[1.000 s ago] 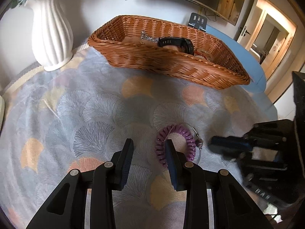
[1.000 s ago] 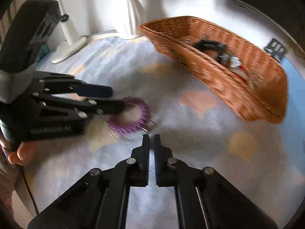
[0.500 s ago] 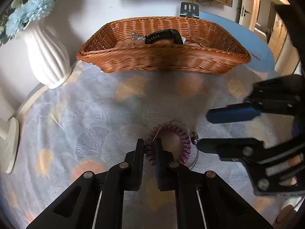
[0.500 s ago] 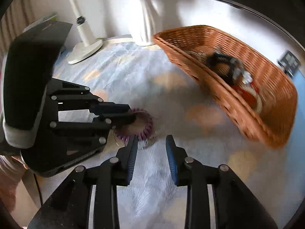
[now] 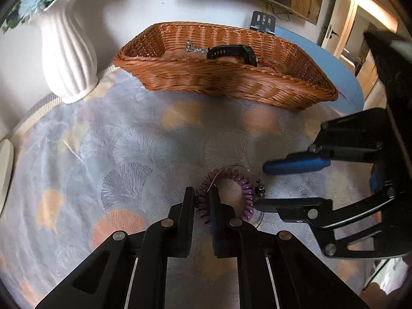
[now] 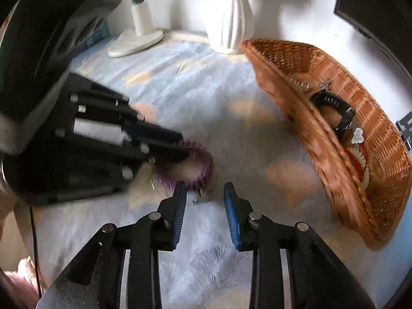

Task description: Organize jewelry

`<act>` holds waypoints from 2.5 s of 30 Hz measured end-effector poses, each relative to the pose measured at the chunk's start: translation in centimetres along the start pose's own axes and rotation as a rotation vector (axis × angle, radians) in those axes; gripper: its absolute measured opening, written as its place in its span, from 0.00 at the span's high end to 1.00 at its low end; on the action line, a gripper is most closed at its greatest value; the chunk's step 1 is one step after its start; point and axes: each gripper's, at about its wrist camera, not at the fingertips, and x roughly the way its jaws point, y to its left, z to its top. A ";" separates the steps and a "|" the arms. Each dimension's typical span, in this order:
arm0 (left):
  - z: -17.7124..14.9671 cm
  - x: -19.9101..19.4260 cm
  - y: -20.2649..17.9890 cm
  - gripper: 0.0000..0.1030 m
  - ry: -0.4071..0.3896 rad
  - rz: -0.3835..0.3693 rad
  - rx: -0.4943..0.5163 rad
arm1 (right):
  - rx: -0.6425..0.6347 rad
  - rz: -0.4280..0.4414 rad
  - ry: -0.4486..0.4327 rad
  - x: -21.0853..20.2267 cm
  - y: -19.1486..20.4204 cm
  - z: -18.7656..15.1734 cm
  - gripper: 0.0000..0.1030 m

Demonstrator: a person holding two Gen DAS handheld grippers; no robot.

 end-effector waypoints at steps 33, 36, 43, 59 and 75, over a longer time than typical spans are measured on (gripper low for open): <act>-1.3 -6.8 4.0 0.59 -0.132 -0.307 -0.153 | 0.133 -0.074 -0.125 -4.8 0.3 0.6 0.89; -1.4 -6.3 3.3 0.59 -0.105 -0.281 -0.140 | 0.195 0.106 -0.175 -6.6 -0.4 0.5 0.89; -1.1 -5.8 3.4 0.59 -0.109 -0.300 -0.170 | 0.252 0.246 -0.233 -8.9 -1.3 -0.1 0.89; -1.2 -4.7 1.9 0.59 -0.065 -0.278 -0.131 | 0.306 0.335 -0.230 -9.5 -2.1 -3.1 0.89; -0.9 -4.3 -1.1 0.59 -0.044 -0.304 -0.064 | 0.431 0.274 -0.301 -12.8 -7.1 -6.1 0.89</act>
